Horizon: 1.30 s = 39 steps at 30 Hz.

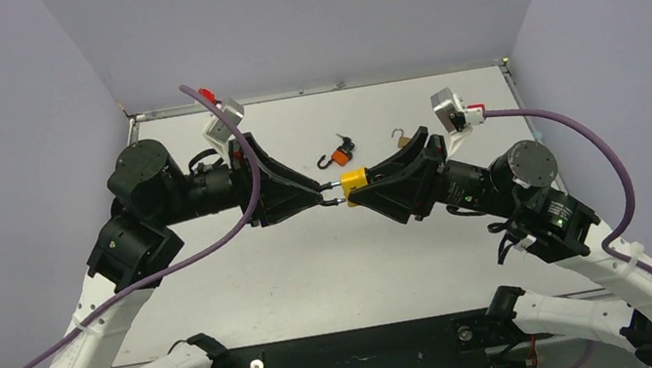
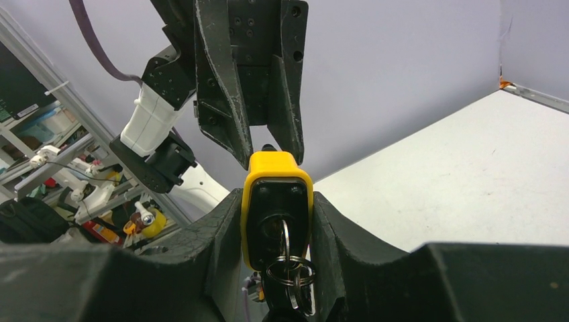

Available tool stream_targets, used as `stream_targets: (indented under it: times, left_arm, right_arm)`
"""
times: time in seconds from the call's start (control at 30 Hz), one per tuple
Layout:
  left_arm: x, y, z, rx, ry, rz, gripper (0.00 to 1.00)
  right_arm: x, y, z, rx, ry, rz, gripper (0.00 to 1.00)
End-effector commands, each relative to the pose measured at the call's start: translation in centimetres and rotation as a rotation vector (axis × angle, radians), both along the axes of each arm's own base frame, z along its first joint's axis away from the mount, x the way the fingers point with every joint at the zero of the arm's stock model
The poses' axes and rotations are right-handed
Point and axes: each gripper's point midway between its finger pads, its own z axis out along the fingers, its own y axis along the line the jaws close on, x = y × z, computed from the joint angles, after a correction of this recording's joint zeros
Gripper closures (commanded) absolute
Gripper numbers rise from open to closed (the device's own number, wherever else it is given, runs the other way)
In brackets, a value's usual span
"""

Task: Lock with the key
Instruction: Lock the lock.

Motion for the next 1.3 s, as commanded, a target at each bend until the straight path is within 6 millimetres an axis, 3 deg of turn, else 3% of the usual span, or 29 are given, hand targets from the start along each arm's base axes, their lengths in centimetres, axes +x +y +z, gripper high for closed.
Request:
stream_targets:
  times: [0.0, 0.2, 0.63, 0.7, 0.8, 0.87, 1.17, 1.27]
  left_arm:
    - [-0.6, 0.1, 1.9, -0.070, -0.052, -0.033, 0.69]
    - [-0.6, -0.1, 1.5, -0.066, -0.039, -0.047, 0.84]
    - [-0.9, -0.1, 1.0, -0.061, -0.035, -0.065, 0.82]
    - [-0.9, -0.1, 1.1, -0.064, -0.039, -0.064, 0.85]
    - [-0.8, -0.1, 1.2, -0.066, -0.039, -0.064, 1.00]
    - [-0.7, -0.1, 1.2, -0.070, -0.042, -0.062, 1.00]
    - [-0.1, -0.5, 1.7, -0.105, -0.056, -0.040, 1.00]
    - [0.0, -0.6, 2.2, -0.119, -0.068, -0.034, 1.00]
  right_arm:
    - [-0.9, -1.2, 4.8, 0.131, -0.096, 0.004, 1.00]
    - [-1.0, -1.5, 5.0, 0.137, -0.099, -0.005, 1.00]
    - [-0.9, -1.7, 5.2, 0.138, -0.100, -0.013, 1.00]
    - [-0.9, -1.7, 5.2, 0.138, -0.099, -0.012, 1.00]
    - [-0.9, -1.5, 5.0, 0.132, -0.097, -0.008, 1.00]
    - [-0.9, -1.3, 4.8, 0.129, -0.094, 0.002, 1.00]
    - [-1.5, 0.9, 4.4, 0.174, -0.026, 0.119, 1.00]
    - [-1.6, 2.5, 2.9, 0.128, 0.012, 0.143, 1.00]
